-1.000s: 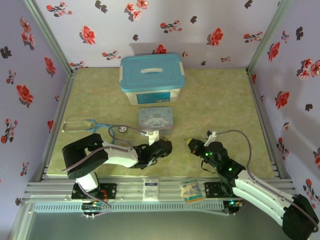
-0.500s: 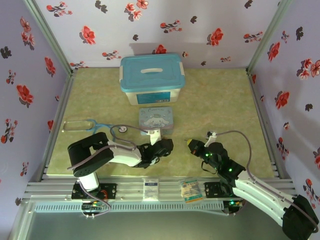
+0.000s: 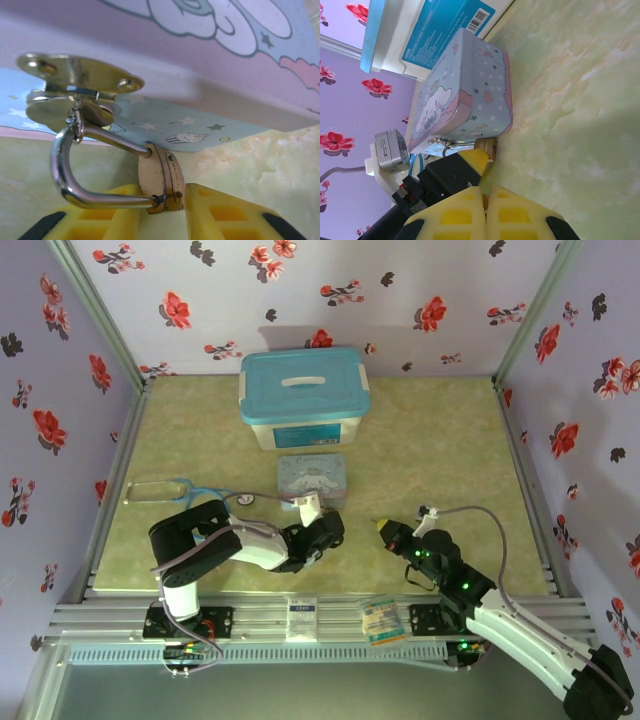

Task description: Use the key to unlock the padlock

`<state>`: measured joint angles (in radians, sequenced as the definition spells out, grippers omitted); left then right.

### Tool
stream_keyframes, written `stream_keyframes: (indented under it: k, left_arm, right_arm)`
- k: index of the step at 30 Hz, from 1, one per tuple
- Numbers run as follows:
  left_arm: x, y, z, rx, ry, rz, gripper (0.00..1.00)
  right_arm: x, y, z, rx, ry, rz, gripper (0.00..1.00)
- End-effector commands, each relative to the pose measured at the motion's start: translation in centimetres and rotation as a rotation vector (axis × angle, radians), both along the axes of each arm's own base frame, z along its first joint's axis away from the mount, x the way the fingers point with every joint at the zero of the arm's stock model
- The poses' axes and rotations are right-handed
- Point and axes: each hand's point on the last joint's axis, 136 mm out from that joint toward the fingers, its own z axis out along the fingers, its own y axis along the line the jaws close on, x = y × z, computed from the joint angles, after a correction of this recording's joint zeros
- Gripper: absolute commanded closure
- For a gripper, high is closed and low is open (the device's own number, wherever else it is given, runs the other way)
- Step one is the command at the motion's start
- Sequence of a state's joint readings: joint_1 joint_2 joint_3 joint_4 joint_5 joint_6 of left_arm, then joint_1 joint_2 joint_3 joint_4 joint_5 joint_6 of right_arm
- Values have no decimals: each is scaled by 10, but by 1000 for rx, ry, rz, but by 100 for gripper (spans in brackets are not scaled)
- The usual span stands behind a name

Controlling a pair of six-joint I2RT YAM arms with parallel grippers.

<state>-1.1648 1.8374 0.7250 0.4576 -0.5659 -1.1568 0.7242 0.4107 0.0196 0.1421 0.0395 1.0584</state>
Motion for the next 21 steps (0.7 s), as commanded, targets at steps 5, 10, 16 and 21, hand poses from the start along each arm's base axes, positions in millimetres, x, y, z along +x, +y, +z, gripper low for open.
stream_keyframes:
  k: [5, 10, 16, 21]
  left_arm:
    - [-20, 30, -55, 165, 162, -30, 91]
    - [-23, 26, -39, 107, 152, -56, 97]
    - [-27, 18, -22, -39, 155, -90, 100]
    - [-28, 15, -10, -77, 151, -111, 100]
  right_arm:
    - [1, -1, -12, -25, 62, -12, 100]
    - [2, 25, -10, 7, 110, 97, 100]
    - [11, 47, -13, 64, 164, 155, 100]
    - [17, 55, -17, 54, 188, 167, 100]
